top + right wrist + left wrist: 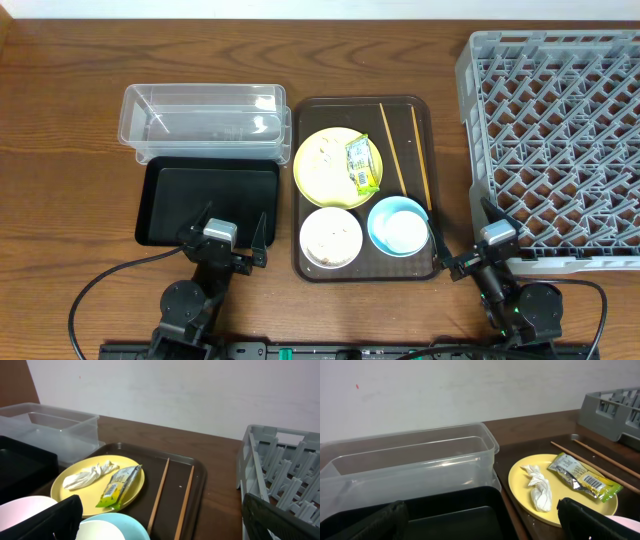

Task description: Sort waste into correct bins and load items into the dishwasher rack

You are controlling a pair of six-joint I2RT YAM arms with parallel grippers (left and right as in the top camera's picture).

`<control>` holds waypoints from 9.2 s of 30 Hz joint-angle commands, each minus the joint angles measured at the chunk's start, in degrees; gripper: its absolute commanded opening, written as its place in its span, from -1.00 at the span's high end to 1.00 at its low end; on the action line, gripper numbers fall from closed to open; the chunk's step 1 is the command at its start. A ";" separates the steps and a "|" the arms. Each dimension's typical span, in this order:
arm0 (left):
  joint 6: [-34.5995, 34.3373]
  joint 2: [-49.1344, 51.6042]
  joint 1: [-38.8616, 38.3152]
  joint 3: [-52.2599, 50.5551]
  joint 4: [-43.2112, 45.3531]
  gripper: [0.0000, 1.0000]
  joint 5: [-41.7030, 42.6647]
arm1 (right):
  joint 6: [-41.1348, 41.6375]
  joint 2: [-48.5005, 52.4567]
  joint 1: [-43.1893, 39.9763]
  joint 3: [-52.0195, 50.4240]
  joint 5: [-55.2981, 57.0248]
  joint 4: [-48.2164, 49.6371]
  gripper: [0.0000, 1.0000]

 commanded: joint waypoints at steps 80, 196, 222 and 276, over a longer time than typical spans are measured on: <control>-6.82 0.37 0.31 5.11 11.02 -0.94 6.78 | 13.64 -0.07 -0.72 2.01 -11.19 13.18 -0.99; -16.39 76.46 8.31 69.02 -38.05 0.88 88.61 | 12.52 62.23 14.14 59.49 -45.57 -7.58 -0.70; -16.39 76.46 8.33 69.02 -38.03 -0.32 88.59 | 12.92 61.05 9.44 59.49 -42.71 -9.51 0.18; -19.93 77.22 -0.04 69.05 -39.32 -0.36 28.55 | 17.97 49.83 -25.29 59.69 -20.15 -52.87 -0.82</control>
